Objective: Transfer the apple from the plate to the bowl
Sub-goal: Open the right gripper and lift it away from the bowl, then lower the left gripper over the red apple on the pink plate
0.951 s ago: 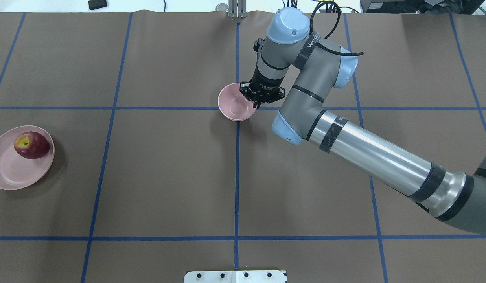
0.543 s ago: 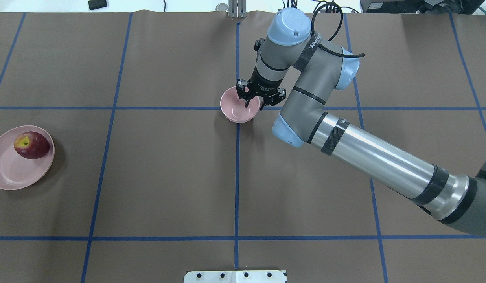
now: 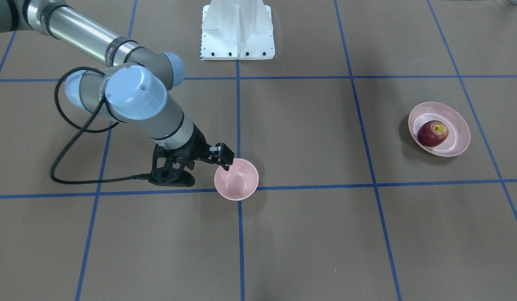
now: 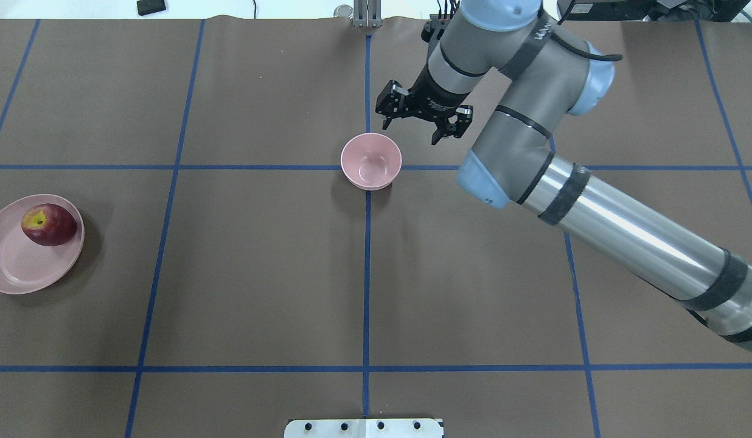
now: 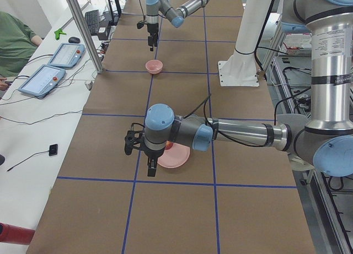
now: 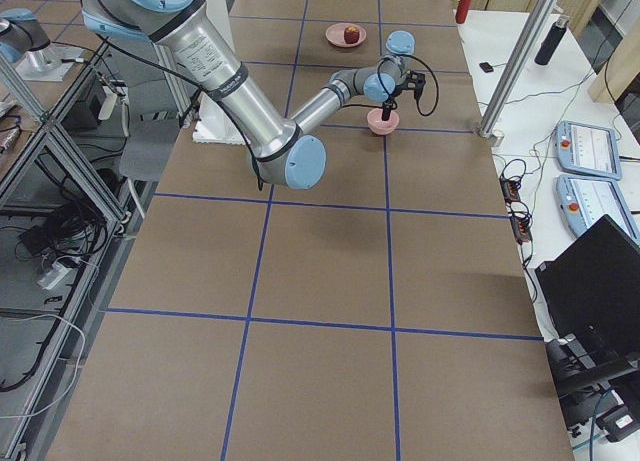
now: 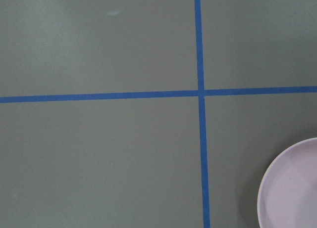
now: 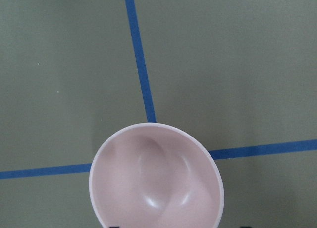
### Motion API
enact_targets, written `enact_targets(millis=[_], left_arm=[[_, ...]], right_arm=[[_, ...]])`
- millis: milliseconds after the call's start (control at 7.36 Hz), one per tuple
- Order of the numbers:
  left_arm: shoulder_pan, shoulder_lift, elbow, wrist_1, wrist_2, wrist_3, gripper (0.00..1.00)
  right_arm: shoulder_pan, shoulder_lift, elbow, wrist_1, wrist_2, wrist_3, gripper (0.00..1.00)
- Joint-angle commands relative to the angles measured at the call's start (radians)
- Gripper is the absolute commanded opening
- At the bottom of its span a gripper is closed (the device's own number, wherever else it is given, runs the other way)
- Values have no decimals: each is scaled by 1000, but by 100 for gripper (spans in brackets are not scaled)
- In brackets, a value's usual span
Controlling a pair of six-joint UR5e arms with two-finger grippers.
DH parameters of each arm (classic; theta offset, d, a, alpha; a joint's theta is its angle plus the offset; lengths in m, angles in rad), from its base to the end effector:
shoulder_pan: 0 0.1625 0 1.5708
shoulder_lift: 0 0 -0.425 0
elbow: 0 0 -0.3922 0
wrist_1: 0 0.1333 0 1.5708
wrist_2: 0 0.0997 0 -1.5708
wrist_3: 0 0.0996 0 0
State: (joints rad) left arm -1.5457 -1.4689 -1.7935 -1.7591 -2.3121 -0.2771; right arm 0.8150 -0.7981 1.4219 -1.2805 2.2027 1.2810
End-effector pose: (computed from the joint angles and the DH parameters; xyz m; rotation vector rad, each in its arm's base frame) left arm -0.0544 -0.4649 0.5777 0.1808 0.7713 -0.1241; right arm -0.4530 -0.5893 0.2078 -0.0362 -1.0568 0.1868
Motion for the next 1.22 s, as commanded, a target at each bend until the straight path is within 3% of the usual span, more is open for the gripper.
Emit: enact_targets(millis=[0, 136, 543, 1086], left_arm=[[117, 1, -47, -89, -12, -147, 98], [196, 10, -46, -168, -9, -199, 98], [349, -25, -50, -184, 16, -316, 98], [518, -47, -26, -183, 178, -405, 98]], right_arm=[[62, -107, 84, -2, 0, -93, 100], [85, -128, 86, -2, 9, -121, 100], [139, -202, 101, -3, 26, -296, 100], [145, -222, 98, -2, 28, -339, 100]])
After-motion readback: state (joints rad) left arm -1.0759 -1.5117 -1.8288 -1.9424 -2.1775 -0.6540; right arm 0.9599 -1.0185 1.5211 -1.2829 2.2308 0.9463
